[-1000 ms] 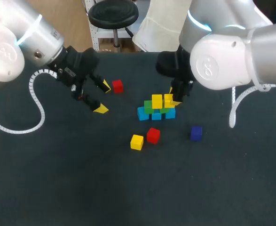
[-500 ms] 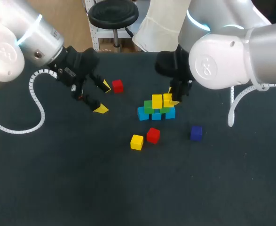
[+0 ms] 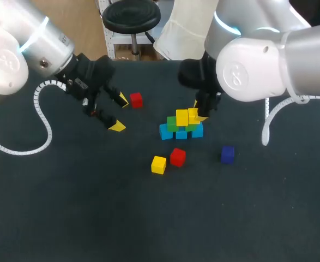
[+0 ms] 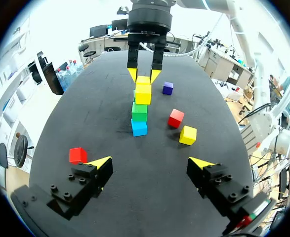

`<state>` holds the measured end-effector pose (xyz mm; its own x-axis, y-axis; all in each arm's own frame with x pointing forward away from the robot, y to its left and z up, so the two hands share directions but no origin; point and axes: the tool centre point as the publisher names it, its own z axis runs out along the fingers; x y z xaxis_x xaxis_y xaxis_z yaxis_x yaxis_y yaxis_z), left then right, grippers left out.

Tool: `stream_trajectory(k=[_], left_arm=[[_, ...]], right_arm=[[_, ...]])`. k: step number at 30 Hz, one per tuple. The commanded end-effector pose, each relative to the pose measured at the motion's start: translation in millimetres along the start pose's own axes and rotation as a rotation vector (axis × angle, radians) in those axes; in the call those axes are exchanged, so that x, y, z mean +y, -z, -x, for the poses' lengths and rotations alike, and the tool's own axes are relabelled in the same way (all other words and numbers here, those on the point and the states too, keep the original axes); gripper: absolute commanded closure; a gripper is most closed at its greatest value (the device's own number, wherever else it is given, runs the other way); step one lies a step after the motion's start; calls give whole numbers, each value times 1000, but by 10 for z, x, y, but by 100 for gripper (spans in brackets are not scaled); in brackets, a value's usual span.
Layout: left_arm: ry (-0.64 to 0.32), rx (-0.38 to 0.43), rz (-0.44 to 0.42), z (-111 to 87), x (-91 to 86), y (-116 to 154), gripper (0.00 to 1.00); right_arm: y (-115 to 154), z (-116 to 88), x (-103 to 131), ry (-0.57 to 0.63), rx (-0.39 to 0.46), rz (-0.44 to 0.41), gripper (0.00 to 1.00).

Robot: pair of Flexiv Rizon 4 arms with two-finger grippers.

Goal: Place the blue cubes, place green cubes on the blue cubes, place the yellow cubes on the green cubes, then place the red cubes on the yellow cubes, and place purple cube on the red cubes.

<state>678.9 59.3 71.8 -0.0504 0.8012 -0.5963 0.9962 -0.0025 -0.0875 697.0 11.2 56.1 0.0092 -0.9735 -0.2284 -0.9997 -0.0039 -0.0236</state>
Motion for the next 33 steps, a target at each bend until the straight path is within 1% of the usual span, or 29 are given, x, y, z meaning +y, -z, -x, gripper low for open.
stream_trajectory(k=[1,14,22,25,27,28,33], left_arm=[[-3,-2,1,-12,-4,1,0],[-3,-2,1,-12,-4,1,0],[-3,-2,1,-12,-4,1,0],[-3,-2,1,-12,-4,1,0],[-3,-2,1,-12,-4,1,0],[-3,-2,1,-12,-4,1,0],[-3,-2,1,-12,-4,1,0]], right_arm=[[-2,4,-21,2,-1,5,100],[-11,5,-27,5,-1,9,100],[-15,8,-27,6,-1,11,93],[-17,9,-27,5,0,12,89],[-19,9,-28,4,-1,13,84],[-19,10,-28,5,-1,13,79],[-19,10,-31,4,0,14,68]])
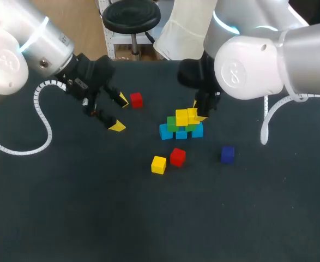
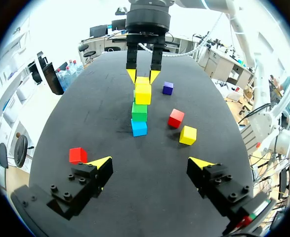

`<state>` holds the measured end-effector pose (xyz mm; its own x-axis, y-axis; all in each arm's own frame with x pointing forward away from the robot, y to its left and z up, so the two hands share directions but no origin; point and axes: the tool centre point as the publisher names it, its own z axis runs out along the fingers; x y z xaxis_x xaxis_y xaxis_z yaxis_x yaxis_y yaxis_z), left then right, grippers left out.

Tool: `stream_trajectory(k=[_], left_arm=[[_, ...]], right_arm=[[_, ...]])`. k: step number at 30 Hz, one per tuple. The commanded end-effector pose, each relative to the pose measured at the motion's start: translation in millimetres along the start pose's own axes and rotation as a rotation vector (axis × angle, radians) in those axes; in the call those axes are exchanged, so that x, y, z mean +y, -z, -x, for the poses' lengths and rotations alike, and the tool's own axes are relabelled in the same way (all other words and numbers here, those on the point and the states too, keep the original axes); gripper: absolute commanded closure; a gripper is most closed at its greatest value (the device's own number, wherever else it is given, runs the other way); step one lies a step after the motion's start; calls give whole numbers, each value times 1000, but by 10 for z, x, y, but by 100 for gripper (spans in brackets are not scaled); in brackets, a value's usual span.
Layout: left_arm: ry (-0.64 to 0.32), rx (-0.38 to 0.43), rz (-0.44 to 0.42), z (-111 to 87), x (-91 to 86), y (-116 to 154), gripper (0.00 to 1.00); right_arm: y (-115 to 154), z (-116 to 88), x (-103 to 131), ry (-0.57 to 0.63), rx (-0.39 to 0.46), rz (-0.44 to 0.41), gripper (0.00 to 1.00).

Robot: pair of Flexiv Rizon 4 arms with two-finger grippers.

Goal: Place the blue cubes, place green cubes on the blue cubes, place the yellow cubes on the green cubes, then place the red cubes on the yellow cubes, and place purple cube on the red cubes.

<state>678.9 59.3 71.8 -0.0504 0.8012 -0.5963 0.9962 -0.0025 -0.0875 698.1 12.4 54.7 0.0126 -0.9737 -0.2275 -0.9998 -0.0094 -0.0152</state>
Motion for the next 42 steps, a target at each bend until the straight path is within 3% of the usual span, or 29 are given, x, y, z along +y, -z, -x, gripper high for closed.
stream_trajectory(k=[1,17,19,20,26,38,42], left_arm=[[-3,-2,1,-12,-4,1,0],[-3,-2,1,-12,-4,1,0],[-3,-2,1,-12,-4,1,0],[-3,-2,1,-12,-4,1,0],[-3,-2,1,-12,-4,1,0],[-3,-2,1,-12,-4,1,0],[-3,-2,1,-12,-4,1,0]], right_arm=[[-2,1,-20,0,-1,4,67],[11,-8,-21,-2,-7,6,51],[33,-13,-13,-3,-14,9,7],[47,-22,-9,-4,-20,11,0],[179,-202,45,-26,-166,21,0],[478,-890,230,-71,-507,-10,0],[508,-1066,300,-81,-583,-21,0]])
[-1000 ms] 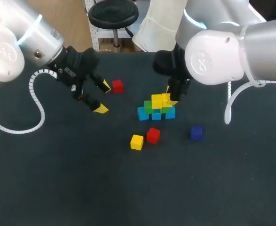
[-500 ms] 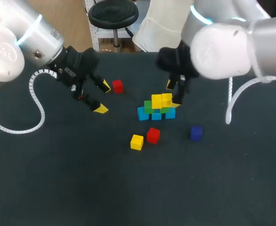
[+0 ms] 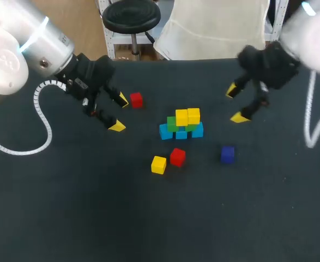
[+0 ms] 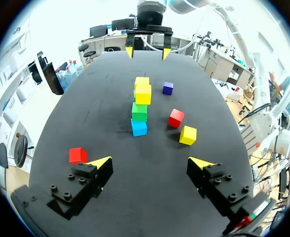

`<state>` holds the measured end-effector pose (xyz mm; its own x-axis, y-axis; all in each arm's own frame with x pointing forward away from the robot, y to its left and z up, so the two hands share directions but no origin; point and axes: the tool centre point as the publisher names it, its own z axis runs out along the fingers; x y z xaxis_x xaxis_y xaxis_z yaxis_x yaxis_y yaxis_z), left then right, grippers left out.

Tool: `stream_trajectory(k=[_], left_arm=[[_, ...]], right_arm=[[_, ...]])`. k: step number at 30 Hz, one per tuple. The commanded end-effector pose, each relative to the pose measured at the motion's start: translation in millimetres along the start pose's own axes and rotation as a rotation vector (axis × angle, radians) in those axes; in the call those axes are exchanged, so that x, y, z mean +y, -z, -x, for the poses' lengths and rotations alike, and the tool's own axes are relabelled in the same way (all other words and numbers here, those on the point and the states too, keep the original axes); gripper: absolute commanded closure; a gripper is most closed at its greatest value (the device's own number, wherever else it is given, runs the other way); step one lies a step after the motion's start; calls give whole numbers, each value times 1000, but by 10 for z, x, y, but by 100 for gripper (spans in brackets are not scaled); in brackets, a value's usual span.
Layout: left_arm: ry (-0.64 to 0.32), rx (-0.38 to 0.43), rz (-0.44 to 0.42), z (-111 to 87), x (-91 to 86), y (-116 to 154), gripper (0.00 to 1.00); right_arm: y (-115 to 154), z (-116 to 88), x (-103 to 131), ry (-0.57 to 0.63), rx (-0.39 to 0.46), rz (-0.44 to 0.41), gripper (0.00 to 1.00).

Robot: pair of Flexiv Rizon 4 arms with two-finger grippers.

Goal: Place the blue cubes, place green cubes on the blue cubes, place the yellow cubes on the green cubes, then place the red cubes on the yellow cubes, and place purple cube on the red cubes.

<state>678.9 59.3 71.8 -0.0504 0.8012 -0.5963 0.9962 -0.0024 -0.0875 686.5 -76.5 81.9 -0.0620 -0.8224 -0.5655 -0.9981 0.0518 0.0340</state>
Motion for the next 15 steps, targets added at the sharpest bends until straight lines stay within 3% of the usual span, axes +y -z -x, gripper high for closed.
stream_trajectory(k=[1,6,15], left_arm=[[-3,-2,1,-12,-4,1,0],[-3,-2,1,-12,-4,1,0],[-3,-2,1,-12,-4,1,0]], right_arm=[[151,-284,174,3,-218,-36,0],[207,-431,242,5,-297,-46,0],[215,-564,301,14,-332,-43,0]])
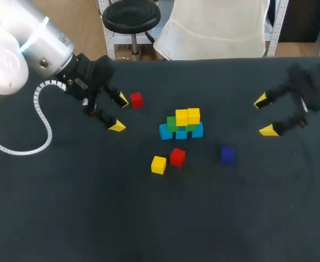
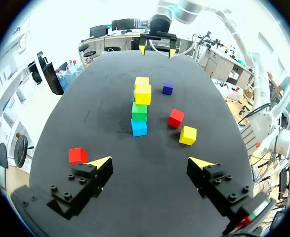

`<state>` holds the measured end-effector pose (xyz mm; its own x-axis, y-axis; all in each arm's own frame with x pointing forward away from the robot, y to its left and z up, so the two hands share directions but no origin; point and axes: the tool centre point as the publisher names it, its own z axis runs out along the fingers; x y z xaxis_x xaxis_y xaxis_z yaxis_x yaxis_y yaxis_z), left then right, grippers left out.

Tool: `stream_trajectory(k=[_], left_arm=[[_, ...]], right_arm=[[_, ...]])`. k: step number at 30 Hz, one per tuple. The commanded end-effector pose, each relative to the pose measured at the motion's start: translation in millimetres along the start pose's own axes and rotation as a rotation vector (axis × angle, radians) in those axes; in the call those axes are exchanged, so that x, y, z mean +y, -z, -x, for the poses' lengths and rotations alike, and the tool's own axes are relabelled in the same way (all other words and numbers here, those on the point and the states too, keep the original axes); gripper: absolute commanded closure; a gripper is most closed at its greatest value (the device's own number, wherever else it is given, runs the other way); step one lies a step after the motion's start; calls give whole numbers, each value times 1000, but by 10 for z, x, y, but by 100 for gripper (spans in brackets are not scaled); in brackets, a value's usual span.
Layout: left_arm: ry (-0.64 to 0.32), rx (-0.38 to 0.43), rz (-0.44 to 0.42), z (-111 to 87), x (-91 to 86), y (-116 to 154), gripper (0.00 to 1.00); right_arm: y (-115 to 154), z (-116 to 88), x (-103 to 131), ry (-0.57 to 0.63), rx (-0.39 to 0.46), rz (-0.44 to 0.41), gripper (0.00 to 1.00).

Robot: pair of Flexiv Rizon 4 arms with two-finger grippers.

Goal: Place the blue cubes, place green cubes on the blue cubes, place the yellow cubes on the green cubes, then place the red cubes on the yellow cubes, and place purple cube on the red cubes.

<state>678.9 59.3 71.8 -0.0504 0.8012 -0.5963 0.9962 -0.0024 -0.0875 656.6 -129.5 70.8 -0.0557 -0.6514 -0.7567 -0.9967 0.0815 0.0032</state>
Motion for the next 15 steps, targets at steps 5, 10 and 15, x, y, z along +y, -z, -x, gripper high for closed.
stream_trajectory(k=[5,10,15], left_arm=[[-3,-2,1,-12,-4,1,0],[-43,-4,-3,42,-84,10,0],[-111,60,-39,190,-351,-18,0]], right_arm=[[17,-59,36,-9,-25,16,0],[17,-59,36,-9,-25,16,0],[17,-59,36,-9,-25,16,0]])
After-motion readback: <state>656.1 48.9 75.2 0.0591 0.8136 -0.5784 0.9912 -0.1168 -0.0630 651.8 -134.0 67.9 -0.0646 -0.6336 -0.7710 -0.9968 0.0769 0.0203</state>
